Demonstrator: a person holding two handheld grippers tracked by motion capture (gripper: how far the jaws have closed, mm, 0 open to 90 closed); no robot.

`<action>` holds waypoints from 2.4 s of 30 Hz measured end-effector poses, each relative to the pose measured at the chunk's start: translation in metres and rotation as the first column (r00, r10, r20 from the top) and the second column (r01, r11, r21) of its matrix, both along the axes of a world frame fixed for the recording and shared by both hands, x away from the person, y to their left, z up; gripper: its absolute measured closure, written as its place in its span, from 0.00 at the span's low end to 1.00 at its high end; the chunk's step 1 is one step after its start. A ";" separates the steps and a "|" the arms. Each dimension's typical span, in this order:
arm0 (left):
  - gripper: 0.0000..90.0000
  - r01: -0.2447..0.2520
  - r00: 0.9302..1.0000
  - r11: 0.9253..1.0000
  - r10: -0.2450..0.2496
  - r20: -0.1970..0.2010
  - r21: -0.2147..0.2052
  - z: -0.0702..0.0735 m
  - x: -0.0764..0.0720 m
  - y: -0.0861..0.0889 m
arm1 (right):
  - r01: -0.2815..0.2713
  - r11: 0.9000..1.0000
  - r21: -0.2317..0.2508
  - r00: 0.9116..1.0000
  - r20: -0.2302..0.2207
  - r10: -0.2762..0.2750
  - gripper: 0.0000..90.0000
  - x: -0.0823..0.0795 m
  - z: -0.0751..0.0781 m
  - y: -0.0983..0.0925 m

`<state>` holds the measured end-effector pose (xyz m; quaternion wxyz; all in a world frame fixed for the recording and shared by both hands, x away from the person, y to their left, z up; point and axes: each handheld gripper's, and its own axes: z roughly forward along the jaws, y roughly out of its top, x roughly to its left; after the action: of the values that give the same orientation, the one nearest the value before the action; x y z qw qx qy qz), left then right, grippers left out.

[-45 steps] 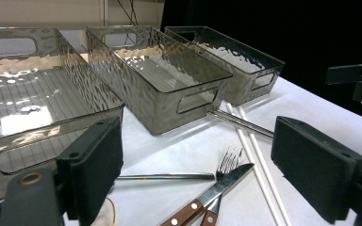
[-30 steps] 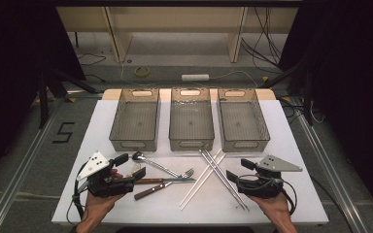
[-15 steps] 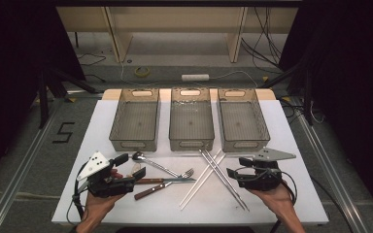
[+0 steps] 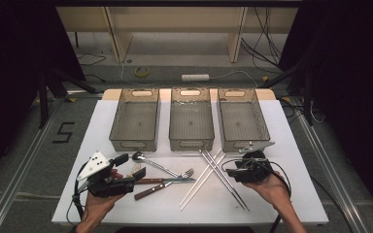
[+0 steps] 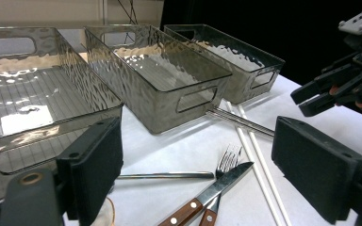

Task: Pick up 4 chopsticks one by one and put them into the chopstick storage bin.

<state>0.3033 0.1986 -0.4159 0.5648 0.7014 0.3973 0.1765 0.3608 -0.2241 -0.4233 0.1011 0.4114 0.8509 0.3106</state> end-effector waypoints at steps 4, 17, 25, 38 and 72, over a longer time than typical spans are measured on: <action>0.18 -0.002 1.000 1.000 0.002 0.000 -0.003 0.000 0.000 0.000 | -0.002 0.999 -0.039 0.999 -0.036 0.000 0.64 0.002 -0.005 0.007; 0.18 0.002 1.000 1.000 -0.002 0.000 -0.004 0.000 0.000 0.000 | -0.011 0.996 -0.092 0.988 -0.156 -0.004 0.79 0.012 -0.028 0.017; 0.18 0.004 1.000 1.000 -0.004 -0.001 0.000 0.000 0.000 0.000 | -0.016 0.993 -0.120 0.983 -0.186 -0.006 0.84 0.017 -0.034 0.021; 0.19 0.003 1.000 1.000 -0.003 -0.002 -0.001 0.001 0.000 0.001 | -0.019 0.986 -0.168 0.982 -0.187 -0.012 0.95 0.020 -0.040 0.026; 0.22 0.239 0.967 0.949 -0.214 -0.138 0.204 0.001 0.031 -0.053 | -0.367 0.923 -0.115 0.927 -0.123 0.353 0.96 -0.008 0.014 0.069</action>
<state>0.3346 0.1454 -0.4148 0.4771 0.8092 0.3238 0.1125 0.3524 -0.1551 -0.4096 0.0272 0.2552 0.9351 0.2443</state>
